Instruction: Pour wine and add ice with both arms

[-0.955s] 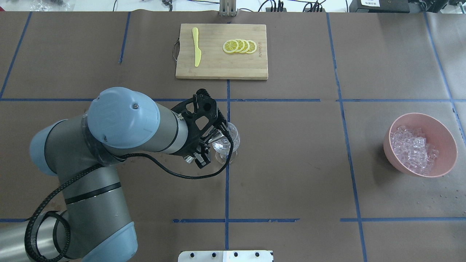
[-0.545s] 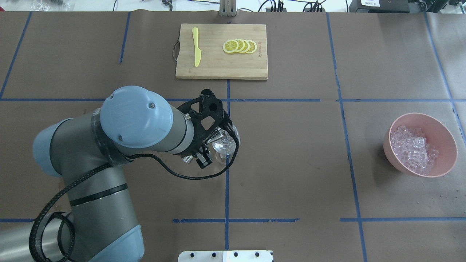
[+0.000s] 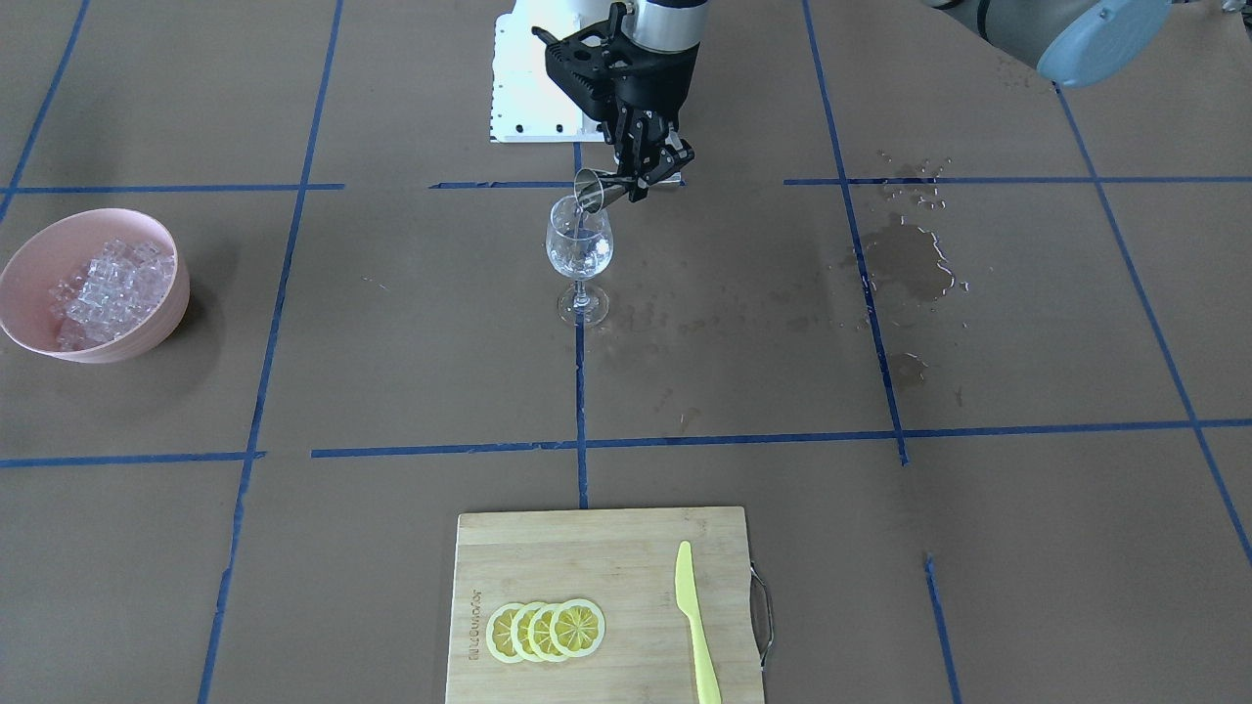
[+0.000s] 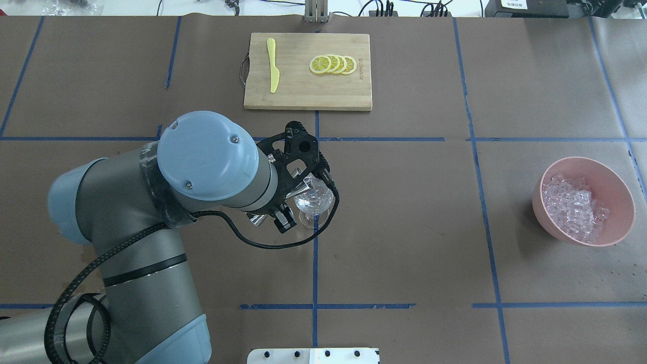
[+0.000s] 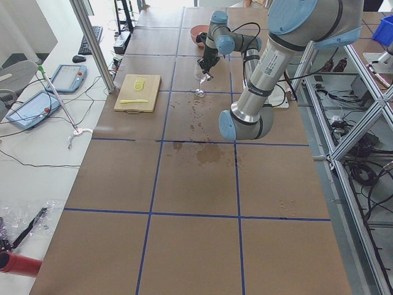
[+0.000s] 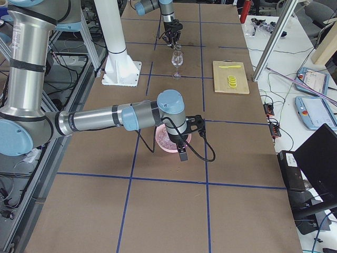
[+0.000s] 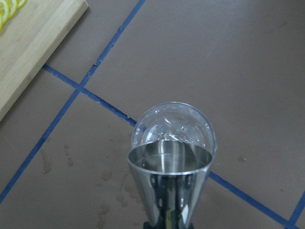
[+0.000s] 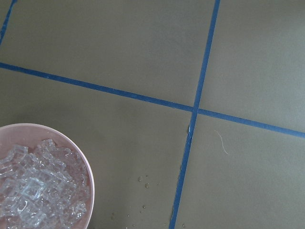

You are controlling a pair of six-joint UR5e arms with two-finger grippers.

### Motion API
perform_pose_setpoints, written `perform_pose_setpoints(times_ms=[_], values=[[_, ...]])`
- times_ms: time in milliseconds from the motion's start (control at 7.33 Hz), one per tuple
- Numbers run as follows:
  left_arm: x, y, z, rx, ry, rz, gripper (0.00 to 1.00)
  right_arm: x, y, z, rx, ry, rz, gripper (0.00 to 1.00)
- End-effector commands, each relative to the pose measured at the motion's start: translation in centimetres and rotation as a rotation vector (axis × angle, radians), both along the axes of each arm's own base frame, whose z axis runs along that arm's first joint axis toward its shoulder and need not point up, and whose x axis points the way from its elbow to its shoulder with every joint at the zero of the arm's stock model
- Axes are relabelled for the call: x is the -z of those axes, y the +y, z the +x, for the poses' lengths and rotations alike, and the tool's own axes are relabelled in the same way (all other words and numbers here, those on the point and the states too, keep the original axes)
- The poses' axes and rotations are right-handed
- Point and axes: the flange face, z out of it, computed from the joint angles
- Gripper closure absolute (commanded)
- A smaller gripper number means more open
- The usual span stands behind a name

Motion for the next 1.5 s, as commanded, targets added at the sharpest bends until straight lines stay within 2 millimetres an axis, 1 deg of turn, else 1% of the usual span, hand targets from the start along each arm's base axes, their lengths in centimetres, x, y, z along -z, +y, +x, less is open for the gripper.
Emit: perform_pose_setpoints(times_ms=[0,409,545,1364], values=[[1.1,0.4,0.2,-0.011,-0.056,-0.012,1.00,0.0,0.0,0.0,0.001,0.000,0.000,0.00],[2.9,1.3,0.3,-0.012,-0.155,-0.036,1.00,0.0,0.0,0.0,0.000,0.000,0.000,0.00],[3.2,1.4,0.3,-0.014,-0.164,-0.038,1.00,-0.1,0.0,0.0,0.000,0.000,-0.003,0.00],[3.0,1.3,0.5,-0.013,-0.172,-0.041,1.00,0.0,0.0,0.0,0.000,0.000,-0.001,0.00]])
